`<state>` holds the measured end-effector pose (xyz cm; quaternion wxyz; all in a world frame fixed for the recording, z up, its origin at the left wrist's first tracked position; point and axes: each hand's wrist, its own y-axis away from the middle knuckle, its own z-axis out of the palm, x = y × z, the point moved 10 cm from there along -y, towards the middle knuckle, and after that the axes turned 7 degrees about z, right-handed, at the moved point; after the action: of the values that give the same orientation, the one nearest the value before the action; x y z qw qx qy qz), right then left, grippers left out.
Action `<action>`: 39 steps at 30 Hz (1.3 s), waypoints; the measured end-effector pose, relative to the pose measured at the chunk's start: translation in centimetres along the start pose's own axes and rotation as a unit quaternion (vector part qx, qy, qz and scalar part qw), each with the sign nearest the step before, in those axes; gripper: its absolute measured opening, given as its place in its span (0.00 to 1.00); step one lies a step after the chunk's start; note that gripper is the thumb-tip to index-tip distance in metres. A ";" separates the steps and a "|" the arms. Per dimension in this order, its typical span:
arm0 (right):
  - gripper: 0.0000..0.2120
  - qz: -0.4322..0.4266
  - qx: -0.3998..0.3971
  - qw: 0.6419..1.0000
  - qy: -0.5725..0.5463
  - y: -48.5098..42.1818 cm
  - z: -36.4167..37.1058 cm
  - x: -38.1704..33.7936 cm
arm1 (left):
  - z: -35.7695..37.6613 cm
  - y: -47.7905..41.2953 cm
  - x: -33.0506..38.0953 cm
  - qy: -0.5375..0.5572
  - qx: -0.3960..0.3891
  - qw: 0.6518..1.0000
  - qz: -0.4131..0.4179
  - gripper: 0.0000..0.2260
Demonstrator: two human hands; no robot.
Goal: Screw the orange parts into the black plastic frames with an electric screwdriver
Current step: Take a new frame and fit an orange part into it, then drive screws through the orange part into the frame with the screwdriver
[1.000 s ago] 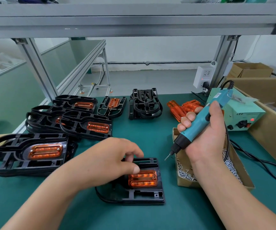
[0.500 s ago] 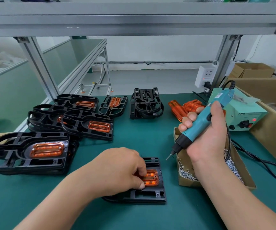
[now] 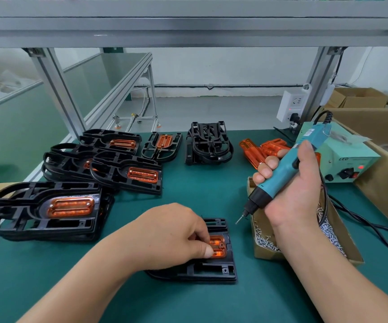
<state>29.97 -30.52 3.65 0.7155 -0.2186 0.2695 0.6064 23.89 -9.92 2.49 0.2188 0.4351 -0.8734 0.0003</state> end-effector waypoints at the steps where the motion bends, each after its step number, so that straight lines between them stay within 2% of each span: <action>1: 0.17 -0.001 0.000 1.000 0.000 0.0 0.0 0.0 | 0.0 0.1 -0.1 0.020 -0.001 1.000 0.001 0.12; 4: 0.18 -0.001 0.003 1.000 -0.001 0.0 0.0 -0.1 | -0.7 0.2 -0.6 0.080 0.024 0.996 0.005 0.09; 6: 0.18 0.002 0.008 1.000 -0.006 0.0 -0.1 0.0 | -2.0 0.1 -1.2 0.158 0.093 0.983 0.002 0.05; 7: 0.18 0.003 0.011 1.000 -0.008 0.0 -0.1 0.0 | -2.6 0.1 -1.9 0.234 0.135 0.963 -0.015 0.05; 8: 0.19 0.004 0.013 1.000 -0.009 0.0 -0.2 0.0 | -2.9 0.2 -2.9 0.343 0.172 0.922 -0.041 0.07; 9: 0.19 0.004 0.015 1.000 -0.009 0.0 -0.2 0.0 | -2.9 0.2 -3.6 0.474 0.198 0.856 -0.062 0.11; 11: 0.19 0.005 0.017 1.000 -0.011 -0.1 -0.3 0.0 | -2.3 -0.1 -4.1 0.692 0.216 0.686 -0.068 0.16; 12: 0.19 0.005 0.018 1.000 -0.013 -0.1 -0.3 0.1 | -2.0 -0.2 -4.1 0.749 0.216 0.623 -0.068 0.18; 13: 0.19 0.004 0.017 1.000 -0.013 -0.1 -0.3 0.1 | -1.8 -0.4 -4.0 0.781 0.210 0.584 -0.069 0.19; 15: 0.18 0.002 0.013 1.000 -0.012 0.0 -0.2 0.1 | -1.4 -0.6 -3.6 0.807 0.193 0.555 -0.064 0.19; 17: 0.18 0.002 0.010 1.000 -0.010 0.0 -0.1 0.0 | -1.2 -0.6 -3.3 0.805 0.184 0.561 -0.056 0.18; 22: 0.18 0.003 0.009 1.000 -0.011 0.1 0.0 0.0 | -1.3 -0.6 -2.9 0.769 0.174 0.614 -0.032 0.13; 26: 0.18 0.003 0.006 1.000 -0.011 0.2 0.1 0.1 | -1.4 -0.3 -3.0 0.694 0.187 0.694 -0.052 0.14; 30: 0.18 0.003 0.007 1.000 -0.016 0.1 0.0 0.0 | -1.7 -0.3 -2.2 0.589 0.164 0.790 -0.044 0.04; 32: 0.18 0.003 0.008 1.000 -0.022 0.0 0.1 0.0 | -1.9 -0.3 -2.2 0.534 0.181 0.825 -0.045 0.09; 35: 0.19 -0.001 0.005 0.999 -0.034 0.0 0.2 -0.2 | -2.1 -0.3 -2.1 0.489 0.210 0.845 -0.049 0.10; 39: 0.19 -0.004 -0.001 0.999 -0.053 0.1 0.3 -0.4 | -0.7 -0.5 -1.4 0.533 0.153 0.831 -0.051 0.07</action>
<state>29.89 -30.62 4.17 0.7313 -0.1878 0.2297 0.6142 25.29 -9.07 2.44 0.5802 0.4394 -0.5870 0.3546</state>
